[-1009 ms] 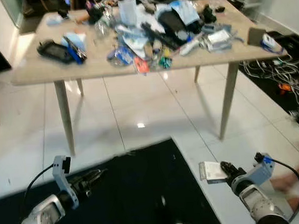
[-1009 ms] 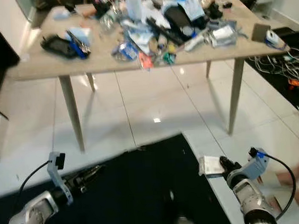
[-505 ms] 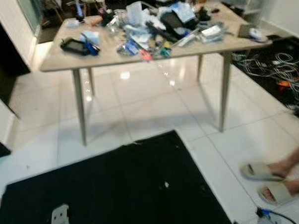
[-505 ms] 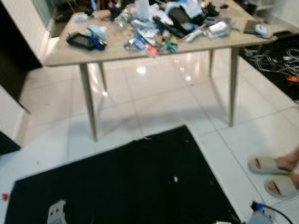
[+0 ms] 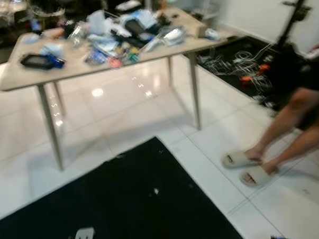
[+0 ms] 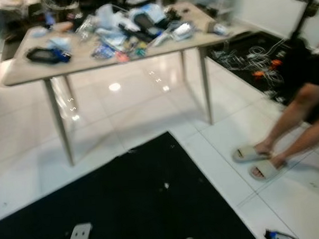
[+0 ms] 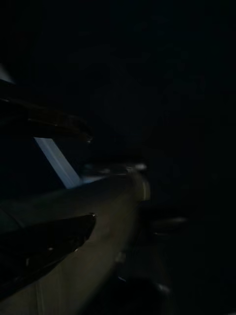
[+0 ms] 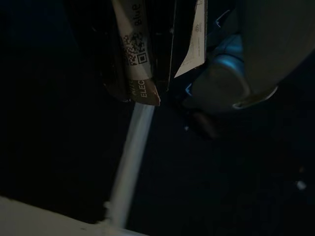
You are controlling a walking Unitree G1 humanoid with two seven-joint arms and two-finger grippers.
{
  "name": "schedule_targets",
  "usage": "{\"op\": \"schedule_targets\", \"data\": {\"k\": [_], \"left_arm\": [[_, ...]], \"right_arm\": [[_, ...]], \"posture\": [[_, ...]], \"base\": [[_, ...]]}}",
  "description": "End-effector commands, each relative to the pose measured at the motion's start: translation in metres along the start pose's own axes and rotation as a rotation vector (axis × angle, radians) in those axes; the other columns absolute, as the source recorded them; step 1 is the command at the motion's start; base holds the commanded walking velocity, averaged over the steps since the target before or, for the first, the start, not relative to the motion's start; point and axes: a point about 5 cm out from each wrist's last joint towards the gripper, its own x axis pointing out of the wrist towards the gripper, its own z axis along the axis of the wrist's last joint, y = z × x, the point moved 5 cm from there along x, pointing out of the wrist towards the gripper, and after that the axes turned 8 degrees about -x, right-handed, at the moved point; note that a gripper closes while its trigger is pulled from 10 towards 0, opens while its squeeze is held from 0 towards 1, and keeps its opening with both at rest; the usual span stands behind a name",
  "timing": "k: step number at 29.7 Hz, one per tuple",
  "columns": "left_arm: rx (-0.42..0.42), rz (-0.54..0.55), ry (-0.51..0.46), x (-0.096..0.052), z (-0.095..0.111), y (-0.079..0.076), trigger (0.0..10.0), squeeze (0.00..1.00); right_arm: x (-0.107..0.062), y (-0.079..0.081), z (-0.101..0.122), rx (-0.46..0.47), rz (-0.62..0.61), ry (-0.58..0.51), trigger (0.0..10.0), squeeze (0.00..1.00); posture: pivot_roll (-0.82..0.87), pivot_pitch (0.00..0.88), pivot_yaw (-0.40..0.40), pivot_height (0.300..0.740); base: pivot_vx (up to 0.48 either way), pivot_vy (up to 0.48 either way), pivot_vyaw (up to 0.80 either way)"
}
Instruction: Picking trash to rubbish bin
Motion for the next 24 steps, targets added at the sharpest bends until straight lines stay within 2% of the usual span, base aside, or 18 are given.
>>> {"op": "schedule_targets", "data": {"k": [1,14,20,21,24], "left_arm": [[0.077,0.003,0.050,0.000,-0.013,-0.003,10.0,0.00],[0.226,-0.020,0.102,0.001,-0.021,-0.009,10.0,0.00],[0.325,-0.016,0.145,-0.001,-0.028,-0.004,10.0,0.00],[0.411,-0.021,0.172,-0.002,-0.031,-0.003,10.0,0.00],[0.436,-0.023,0.180,-0.002,-0.032,-0.002,10.0,0.00]], "right_arm": [[-0.001,-0.001,-0.013,-0.012,-0.005,0.039,10.0,0.00],[-0.002,0.000,-0.017,-0.044,-0.006,0.056,10.0,0.00],[-0.002,-0.003,-0.022,-0.085,-0.014,0.080,10.0,0.00],[-0.003,-0.004,-0.024,-0.115,-0.020,0.090,10.0,0.00],[-0.003,-0.004,-0.025,-0.124,-0.022,0.093,10.0,0.00]], "posture": [[0.04,0.116,0.034,0.740],[0.04,0.117,0.042,0.740],[0.05,0.114,0.044,0.740],[0.05,0.108,0.047,0.740],[0.05,0.108,0.047,0.740]], "base": [[0.000,0.000,-0.77],[0.000,0.000,-0.77],[0.000,0.000,-0.77],[0.000,0.000,-0.77],[0.000,0.000,-0.77]]}}
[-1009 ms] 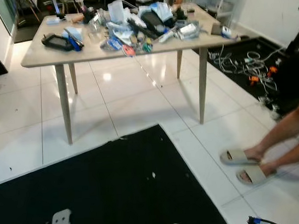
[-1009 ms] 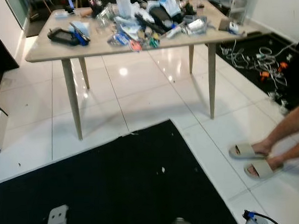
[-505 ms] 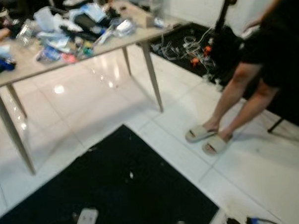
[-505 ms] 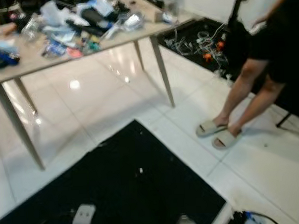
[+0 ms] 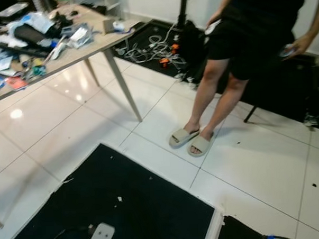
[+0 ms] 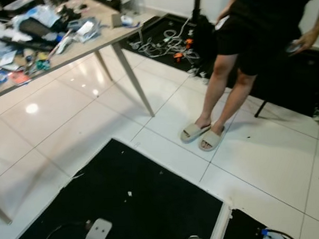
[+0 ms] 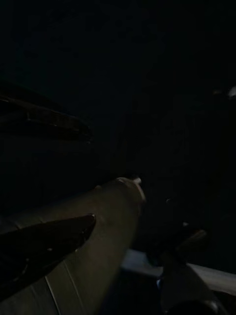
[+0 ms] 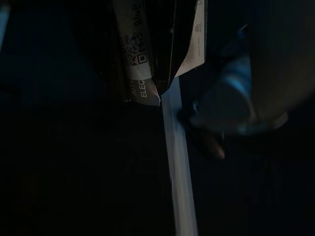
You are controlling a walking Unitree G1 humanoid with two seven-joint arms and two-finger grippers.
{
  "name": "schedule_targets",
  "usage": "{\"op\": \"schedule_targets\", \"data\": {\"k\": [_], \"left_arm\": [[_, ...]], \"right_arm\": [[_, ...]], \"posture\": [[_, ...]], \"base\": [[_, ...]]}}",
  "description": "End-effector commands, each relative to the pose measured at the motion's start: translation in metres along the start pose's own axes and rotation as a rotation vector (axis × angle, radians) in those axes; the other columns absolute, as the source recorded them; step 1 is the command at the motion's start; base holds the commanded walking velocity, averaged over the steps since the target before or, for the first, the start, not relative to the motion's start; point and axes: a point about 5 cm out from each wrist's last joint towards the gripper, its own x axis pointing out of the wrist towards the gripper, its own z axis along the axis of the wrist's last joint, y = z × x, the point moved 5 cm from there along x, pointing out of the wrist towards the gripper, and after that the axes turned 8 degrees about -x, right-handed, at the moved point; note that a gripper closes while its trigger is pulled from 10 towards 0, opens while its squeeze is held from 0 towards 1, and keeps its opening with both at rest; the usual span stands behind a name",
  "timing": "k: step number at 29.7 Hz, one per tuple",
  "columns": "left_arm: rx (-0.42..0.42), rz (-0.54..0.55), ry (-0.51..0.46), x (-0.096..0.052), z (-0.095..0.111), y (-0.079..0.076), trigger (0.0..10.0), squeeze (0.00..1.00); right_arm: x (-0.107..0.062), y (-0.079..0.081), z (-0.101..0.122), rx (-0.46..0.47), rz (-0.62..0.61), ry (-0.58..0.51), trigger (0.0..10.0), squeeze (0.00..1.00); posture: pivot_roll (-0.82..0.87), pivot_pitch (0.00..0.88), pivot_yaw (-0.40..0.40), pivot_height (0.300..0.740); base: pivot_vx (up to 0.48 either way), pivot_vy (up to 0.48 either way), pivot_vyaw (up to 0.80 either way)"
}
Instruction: Picking trash to rubbish bin
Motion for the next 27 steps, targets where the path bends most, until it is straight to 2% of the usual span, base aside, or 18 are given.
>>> {"op": "schedule_targets", "data": {"k": [1,8,27], "left_arm": [[0.032,-0.003,0.107,-0.005,-0.033,0.000,10.0,0.00],[0.107,-0.004,0.143,-0.005,-0.037,-0.001,10.0,0.00],[0.167,0.003,0.189,-0.006,-0.043,0.002,10.0,0.00]], "right_arm": [[-0.001,0.004,-0.017,-0.026,0.003,0.050,10.0,0.00],[-0.002,0.005,-0.021,-0.054,0.004,0.064,10.0,0.00],[-0.002,0.010,-0.020,-0.078,0.022,0.048,10.0,0.00]], "posture": [[0.05,0.108,0.047,0.740],[0.05,0.108,0.053,0.740],[0.05,0.112,0.056,0.740]], "base": [[0.000,0.000,-0.77],[0.000,0.000,-0.77],[0.000,0.000,-0.77]]}}
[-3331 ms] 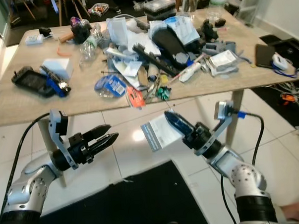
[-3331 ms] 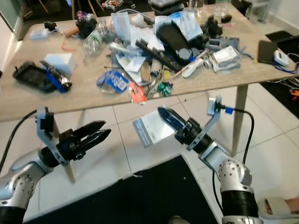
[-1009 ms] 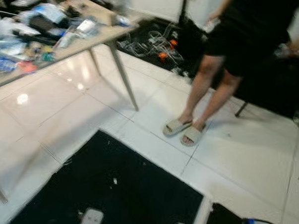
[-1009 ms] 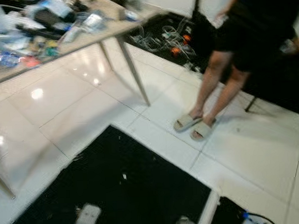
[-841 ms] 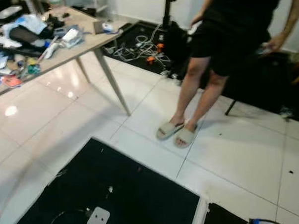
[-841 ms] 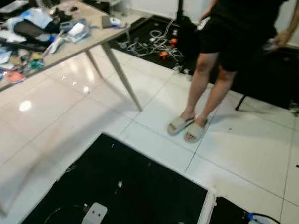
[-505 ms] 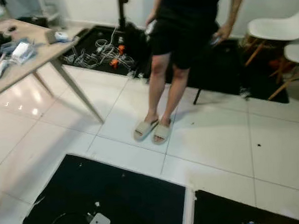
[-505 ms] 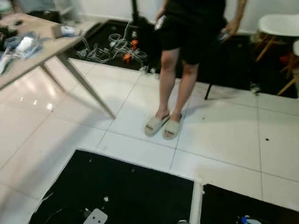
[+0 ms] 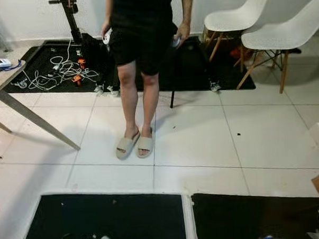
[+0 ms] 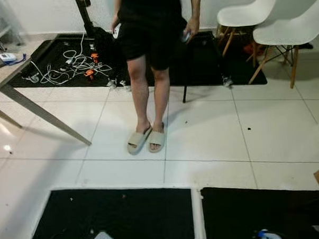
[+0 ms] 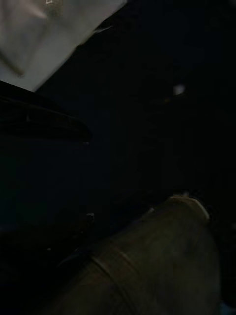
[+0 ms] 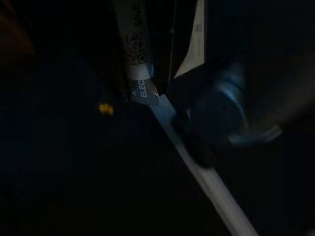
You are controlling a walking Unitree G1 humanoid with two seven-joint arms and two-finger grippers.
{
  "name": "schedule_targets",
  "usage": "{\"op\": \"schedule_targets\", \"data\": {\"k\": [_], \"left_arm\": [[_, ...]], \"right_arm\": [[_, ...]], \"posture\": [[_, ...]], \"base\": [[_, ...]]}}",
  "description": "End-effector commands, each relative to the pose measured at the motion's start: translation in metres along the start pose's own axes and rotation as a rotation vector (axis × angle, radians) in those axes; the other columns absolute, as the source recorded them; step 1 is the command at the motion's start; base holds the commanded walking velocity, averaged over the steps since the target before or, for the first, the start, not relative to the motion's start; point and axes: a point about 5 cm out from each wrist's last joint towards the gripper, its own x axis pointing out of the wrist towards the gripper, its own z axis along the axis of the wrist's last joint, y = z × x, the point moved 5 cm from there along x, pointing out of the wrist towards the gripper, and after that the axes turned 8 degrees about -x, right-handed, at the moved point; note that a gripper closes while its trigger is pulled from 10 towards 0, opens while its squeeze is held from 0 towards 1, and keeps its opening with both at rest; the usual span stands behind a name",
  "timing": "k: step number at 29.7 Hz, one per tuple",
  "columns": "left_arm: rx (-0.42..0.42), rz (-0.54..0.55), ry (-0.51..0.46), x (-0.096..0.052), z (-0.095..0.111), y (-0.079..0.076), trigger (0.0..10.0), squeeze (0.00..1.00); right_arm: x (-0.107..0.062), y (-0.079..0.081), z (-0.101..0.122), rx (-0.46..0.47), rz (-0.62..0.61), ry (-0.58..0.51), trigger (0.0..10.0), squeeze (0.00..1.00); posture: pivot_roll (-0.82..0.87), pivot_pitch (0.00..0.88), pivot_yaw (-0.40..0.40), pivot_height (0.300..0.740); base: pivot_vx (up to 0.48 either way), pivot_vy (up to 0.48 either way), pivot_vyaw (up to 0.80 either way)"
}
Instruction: Picking trash to rubbish bin
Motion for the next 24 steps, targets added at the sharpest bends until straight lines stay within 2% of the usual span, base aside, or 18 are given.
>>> {"op": "schedule_targets", "data": {"k": [1,24], "left_arm": [[0.005,-0.020,0.049,0.0006,-0.0146,-0.0083,10.0,0.00],[-0.009,-0.031,0.033,0.0017,-0.0096,-0.0112,10.0,0.00]], "right_arm": [[-0.0016,0.0010,-0.0163,0.008,0.004,0.038,10.0,0.00],[-0.0018,-0.0003,-0.0165,0.002,0.009,0.038,10.0,0.00]], "posture": [[0.05,0.112,0.056,0.740],[0.05,0.112,0.051,0.740]], "base": [[0.000,0.000,-0.77],[0.000,0.000,-0.77]]}}
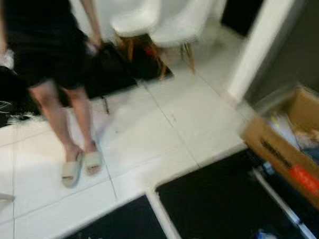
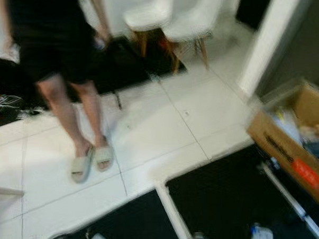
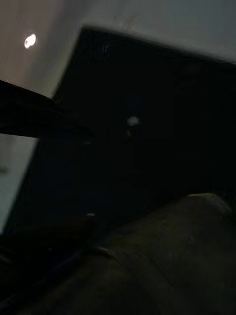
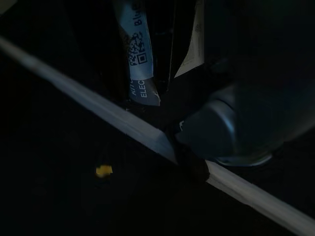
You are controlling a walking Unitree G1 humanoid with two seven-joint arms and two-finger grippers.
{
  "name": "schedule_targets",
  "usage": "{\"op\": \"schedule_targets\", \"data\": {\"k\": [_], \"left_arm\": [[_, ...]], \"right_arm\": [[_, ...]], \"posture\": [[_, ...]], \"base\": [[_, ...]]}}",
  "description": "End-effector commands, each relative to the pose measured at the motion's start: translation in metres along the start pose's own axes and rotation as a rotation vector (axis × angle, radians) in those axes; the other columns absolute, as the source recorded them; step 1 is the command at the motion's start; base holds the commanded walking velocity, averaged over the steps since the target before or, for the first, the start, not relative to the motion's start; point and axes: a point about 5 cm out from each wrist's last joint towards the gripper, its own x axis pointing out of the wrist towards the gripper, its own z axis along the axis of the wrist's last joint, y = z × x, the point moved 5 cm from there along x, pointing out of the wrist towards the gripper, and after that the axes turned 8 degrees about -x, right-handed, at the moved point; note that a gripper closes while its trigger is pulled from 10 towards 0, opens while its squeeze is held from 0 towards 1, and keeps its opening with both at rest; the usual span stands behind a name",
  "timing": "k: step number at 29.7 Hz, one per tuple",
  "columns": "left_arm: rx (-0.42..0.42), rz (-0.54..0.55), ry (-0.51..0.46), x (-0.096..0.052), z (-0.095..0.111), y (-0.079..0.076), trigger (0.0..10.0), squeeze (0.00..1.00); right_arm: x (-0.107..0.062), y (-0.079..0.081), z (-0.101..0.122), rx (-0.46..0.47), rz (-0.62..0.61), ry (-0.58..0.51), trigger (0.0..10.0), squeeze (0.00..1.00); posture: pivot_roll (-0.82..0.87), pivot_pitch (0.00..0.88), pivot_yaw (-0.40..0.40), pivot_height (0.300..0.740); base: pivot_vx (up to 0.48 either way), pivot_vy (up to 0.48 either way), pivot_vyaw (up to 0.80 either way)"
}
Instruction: Picking trash to rubbish bin
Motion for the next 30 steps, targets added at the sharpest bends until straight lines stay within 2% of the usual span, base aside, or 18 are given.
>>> {"op": "schedule_targets", "data": {"k": [1,9,12,13,15,16,19,20,22,23,24,26,30], "left_arm": [[-0.010,-0.032,-0.001,0.002,-0.003,-0.011,10.0,0.00],[-0.004,-0.037,-0.004,0.002,-0.002,-0.012,10.0,0.00],[-0.001,-0.036,-0.003,0.002,-0.002,-0.012,10.0,0.00],[0.005,-0.033,-0.002,0.002,-0.002,-0.012,10.0,0.00],[0.007,-0.032,-0.002,0.002,-0.002,-0.011,10.0,0.00],[0.007,-0.032,-0.002,0.002,-0.002,-0.011,10.0,0.00],[0.015,-0.026,-0.001,0.002,-0.001,-0.010,10.0,0.00],[0.021,-0.022,-0.001,0.002,-0.001,-0.010,10.0,0.00],[0.023,-0.020,-0.002,0.002,-0.001,-0.009,10.0,0.00],[0.028,-0.016,-0.002,0.002,-0.001,-0.008,10.0,0.00],[0.028,-0.016,-0.002,0.002,-0.001,-0.008,10.0,0.00],[0.032,-0.003,-0.006,0.002,0.000,-0.007,10.0,0.00],[0.008,0.034,-0.023,0.002,0.001,-0.003,10.0,0.00]], "right_arm": [[0.000,-0.003,-0.004,0.004,-0.006,0.010,10.0,0.00],[0.000,-0.003,0.000,0.001,-0.005,-0.007,10.0,0.00],[0.000,-0.002,0.010,-0.005,-0.003,-0.041,10.0,0.00],[0.001,0.000,0.025,-0.027,0.001,-0.088,10.0,0.00],[0.001,0.003,0.040,-0.030,0.008,-0.132,10.0,0.00],[0.001,0.003,0.040,-0.030,0.008,-0.132,10.0,0.00],[-0.002,0.013,0.090,-0.060,0.042,-0.278,10.0,0.00],[-0.006,0.020,0.112,-0.074,0.066,-0.342,10.0,0.00],[-0.012,0.033,0.140,-0.082,0.111,-0.425,10.0,0.00],[-0.017,0.044,0.159,-0.076,0.151,-0.482,10.0,0.00],[-0.017,0.044,0.159,-0.076,0.151,-0.482,10.0,0.00],[-0.029,0.064,0.187,-0.062,0.239,-0.573,10.0,0.00],[-0.048,0.095,0.220,-0.027,0.378,-0.684,10.0,0.00]], "posture": [[0.05,0.112,0.051,0.740],[0.05,0.112,0.051,0.740],[0.05,0.112,0.051,0.740],[0.05,0.114,0.054,0.740],[0.05,0.114,0.054,0.740],[0.05,0.114,0.054,0.740],[0.04,0.111,0.055,0.740],[0.04,0.109,0.057,0.740],[0.04,0.109,0.057,0.740],[0.04,0.104,0.057,0.740],[0.04,0.104,0.057,0.740],[0.04,0.104,0.057,0.740],[0.04,0.099,0.053,0.740]], "base": [[0.000,0.000,-0.77],[0.000,0.000,-0.77],[0.000,0.000,-0.77],[0.000,0.000,-0.77],[0.000,0.000,-0.77],[0.000,0.000,-0.77],[0.000,0.000,-0.78],[0.000,0.000,-0.78],[0.000,0.000,-0.78],[0.000,0.000,-0.78],[0.000,0.000,-0.78],[0.000,0.000,-0.79],[0.000,0.000,-0.79]]}}
